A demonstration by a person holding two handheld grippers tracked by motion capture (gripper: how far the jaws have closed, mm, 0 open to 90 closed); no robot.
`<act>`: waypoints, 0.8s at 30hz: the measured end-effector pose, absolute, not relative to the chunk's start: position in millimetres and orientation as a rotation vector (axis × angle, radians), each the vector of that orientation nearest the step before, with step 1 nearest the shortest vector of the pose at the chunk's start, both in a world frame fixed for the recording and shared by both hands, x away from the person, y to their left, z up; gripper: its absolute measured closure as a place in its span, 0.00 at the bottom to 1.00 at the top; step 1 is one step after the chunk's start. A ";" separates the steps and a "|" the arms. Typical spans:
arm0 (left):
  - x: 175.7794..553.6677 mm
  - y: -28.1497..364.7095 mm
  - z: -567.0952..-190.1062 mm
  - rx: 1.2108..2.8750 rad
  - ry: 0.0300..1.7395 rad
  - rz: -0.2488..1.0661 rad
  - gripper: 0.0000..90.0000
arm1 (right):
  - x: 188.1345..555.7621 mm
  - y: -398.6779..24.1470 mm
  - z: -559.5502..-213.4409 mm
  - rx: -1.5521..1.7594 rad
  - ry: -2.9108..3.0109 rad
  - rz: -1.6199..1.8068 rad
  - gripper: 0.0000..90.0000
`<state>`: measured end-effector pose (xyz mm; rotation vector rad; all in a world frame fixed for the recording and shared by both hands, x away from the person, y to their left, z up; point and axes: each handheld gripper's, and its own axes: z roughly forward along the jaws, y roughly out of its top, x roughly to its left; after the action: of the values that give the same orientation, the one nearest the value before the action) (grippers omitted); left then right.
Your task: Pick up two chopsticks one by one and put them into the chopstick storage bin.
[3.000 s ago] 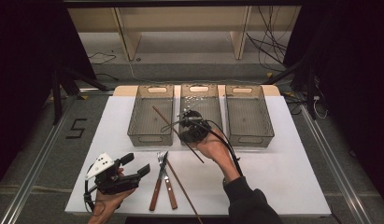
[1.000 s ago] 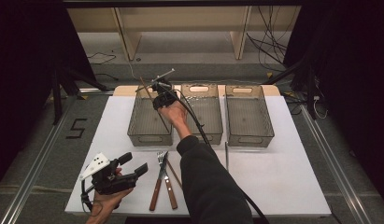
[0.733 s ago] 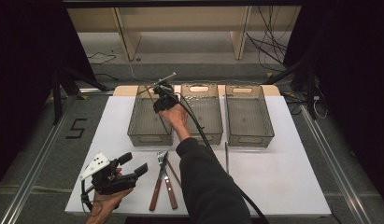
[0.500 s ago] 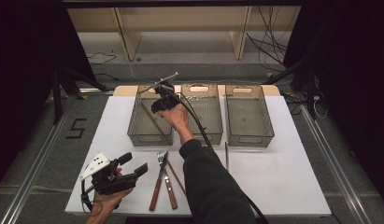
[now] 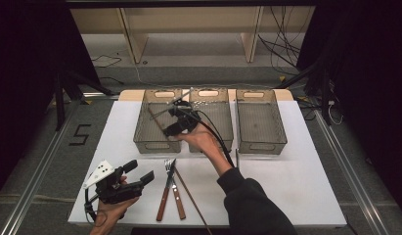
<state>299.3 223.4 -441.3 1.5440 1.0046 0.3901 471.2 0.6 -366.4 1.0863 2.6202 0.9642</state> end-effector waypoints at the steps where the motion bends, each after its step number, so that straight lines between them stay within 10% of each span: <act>1: 299.4 223.7 -441.2 1.550 1.003 0.391 0.19 | 464.8 -3.8 -366.6 1.064 2.626 0.947 0.34; 24: 300.5 222.7 -442.6 1.553 1.013 0.402 0.18 | 347.8 -62.2 -412.9 0.992 2.763 0.822 0.35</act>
<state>300.5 222.7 -442.6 1.5530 1.0131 0.4025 347.8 -62.2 -412.9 0.9919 2.7627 0.8221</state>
